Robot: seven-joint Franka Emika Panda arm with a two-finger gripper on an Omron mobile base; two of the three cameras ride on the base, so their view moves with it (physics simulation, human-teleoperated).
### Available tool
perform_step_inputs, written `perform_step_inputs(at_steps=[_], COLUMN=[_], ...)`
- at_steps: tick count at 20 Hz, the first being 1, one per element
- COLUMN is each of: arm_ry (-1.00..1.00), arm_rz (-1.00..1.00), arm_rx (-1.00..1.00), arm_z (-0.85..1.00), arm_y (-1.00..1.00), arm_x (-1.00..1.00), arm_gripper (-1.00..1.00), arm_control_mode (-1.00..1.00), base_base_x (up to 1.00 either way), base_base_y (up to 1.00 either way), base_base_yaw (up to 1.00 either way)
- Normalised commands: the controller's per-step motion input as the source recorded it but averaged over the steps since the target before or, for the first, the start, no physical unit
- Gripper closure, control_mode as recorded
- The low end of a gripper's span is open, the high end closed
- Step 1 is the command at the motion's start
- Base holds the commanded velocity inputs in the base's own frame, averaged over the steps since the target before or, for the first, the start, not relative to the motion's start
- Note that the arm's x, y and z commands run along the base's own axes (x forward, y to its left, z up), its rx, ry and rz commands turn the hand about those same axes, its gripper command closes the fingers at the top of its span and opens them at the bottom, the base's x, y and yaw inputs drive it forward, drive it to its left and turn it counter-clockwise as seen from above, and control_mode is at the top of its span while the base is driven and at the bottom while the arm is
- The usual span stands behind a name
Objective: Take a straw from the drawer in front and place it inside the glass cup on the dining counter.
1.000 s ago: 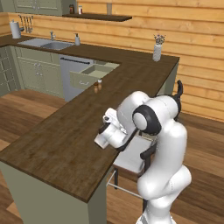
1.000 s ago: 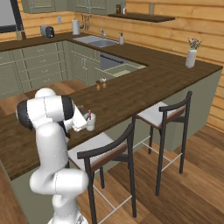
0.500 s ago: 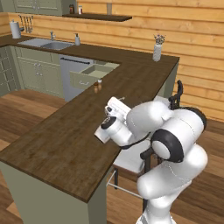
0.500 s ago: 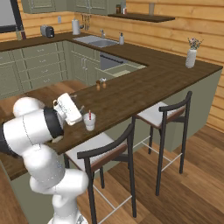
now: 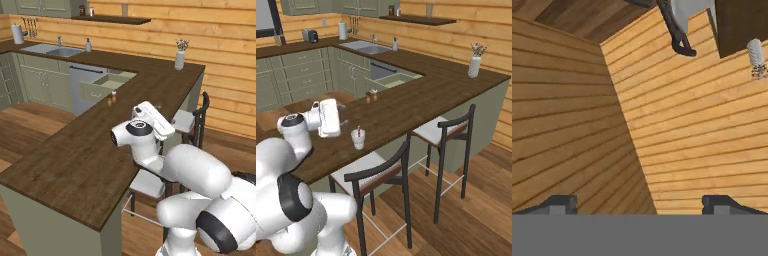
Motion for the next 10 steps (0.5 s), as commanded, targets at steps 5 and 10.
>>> perform_step_inputs(at_steps=[5,10], arm_ry=[-0.06,-0.11], arm_rz=[-0.27,-0.23], arm_rx=[1.00,1.00], arm_z=[-0.09,-0.13], arm_y=[-0.09,-0.09], arm_x=[-1.00,-0.97], arm_gripper=[-1.00,-1.00], arm_control_mode=[-1.00,-1.00], base_base_x=[0.00,0.00], base_base_y=[0.00,0.00], base_base_yaw=[0.00,0.00])
